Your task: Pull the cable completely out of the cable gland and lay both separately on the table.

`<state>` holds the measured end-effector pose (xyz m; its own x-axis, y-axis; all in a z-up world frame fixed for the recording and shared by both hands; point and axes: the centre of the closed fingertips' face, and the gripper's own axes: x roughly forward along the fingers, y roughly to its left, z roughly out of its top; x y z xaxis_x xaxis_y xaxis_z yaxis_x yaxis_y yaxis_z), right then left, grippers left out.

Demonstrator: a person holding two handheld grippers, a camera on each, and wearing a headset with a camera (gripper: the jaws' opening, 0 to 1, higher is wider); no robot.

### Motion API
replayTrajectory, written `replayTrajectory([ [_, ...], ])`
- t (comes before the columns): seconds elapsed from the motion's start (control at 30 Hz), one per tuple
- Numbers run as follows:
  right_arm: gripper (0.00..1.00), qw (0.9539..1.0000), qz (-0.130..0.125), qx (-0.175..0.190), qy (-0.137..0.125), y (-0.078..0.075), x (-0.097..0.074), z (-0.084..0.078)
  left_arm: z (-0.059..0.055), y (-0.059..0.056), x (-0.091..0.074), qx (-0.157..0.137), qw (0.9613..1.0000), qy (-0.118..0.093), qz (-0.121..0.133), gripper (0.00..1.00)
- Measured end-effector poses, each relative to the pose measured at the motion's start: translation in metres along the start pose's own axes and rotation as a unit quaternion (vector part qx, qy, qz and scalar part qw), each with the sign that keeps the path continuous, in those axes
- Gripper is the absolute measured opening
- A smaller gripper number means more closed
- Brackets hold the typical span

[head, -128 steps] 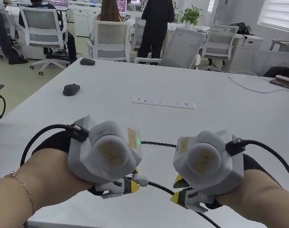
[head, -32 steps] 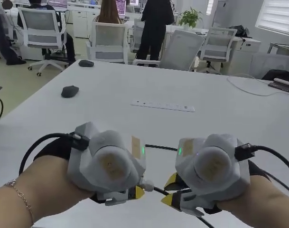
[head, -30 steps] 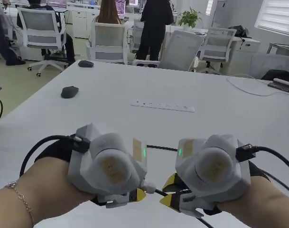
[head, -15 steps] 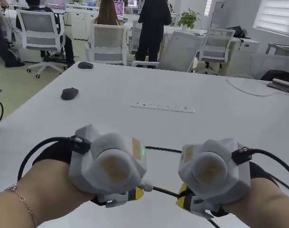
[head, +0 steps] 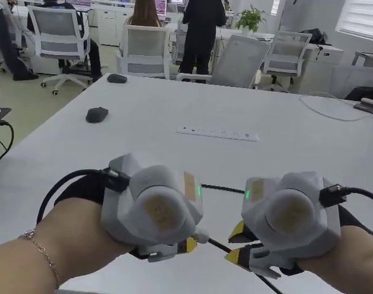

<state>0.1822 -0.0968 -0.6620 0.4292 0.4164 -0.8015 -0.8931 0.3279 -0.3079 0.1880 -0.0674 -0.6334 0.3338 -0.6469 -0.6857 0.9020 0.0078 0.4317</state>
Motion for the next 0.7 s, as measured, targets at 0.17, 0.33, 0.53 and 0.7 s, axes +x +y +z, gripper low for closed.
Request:
replayTrajectory([
  [0.17, 0.03, 0.9997, 0.01, 0.018, 0.016, 0.0, 0.002, -0.011, 0.001, 0.0, 0.0, 0.003, 1.0, 0.0, 0.001, 0.17],
  [0.33, 0.03, 0.9988, 0.0, 0.034, 0.035, -0.003, 0.002, -0.019, 0.0, 0.005, -0.001, -0.004, 1.0, -0.001, 0.008, 0.17],
  [0.53, 0.03, 0.9963, -0.003, 0.044, 0.074, -0.005, 0.003, -0.037, 0.001, 0.007, -0.001, -0.008, 0.9999, -0.001, 0.014, 0.17],
  [0.7, 0.03, 0.9955, -0.004, 0.05, 0.081, -0.005, 0.002, -0.04, -0.004, 0.012, -0.003, -0.015, 0.9996, 0.004, 0.022, 0.17],
])
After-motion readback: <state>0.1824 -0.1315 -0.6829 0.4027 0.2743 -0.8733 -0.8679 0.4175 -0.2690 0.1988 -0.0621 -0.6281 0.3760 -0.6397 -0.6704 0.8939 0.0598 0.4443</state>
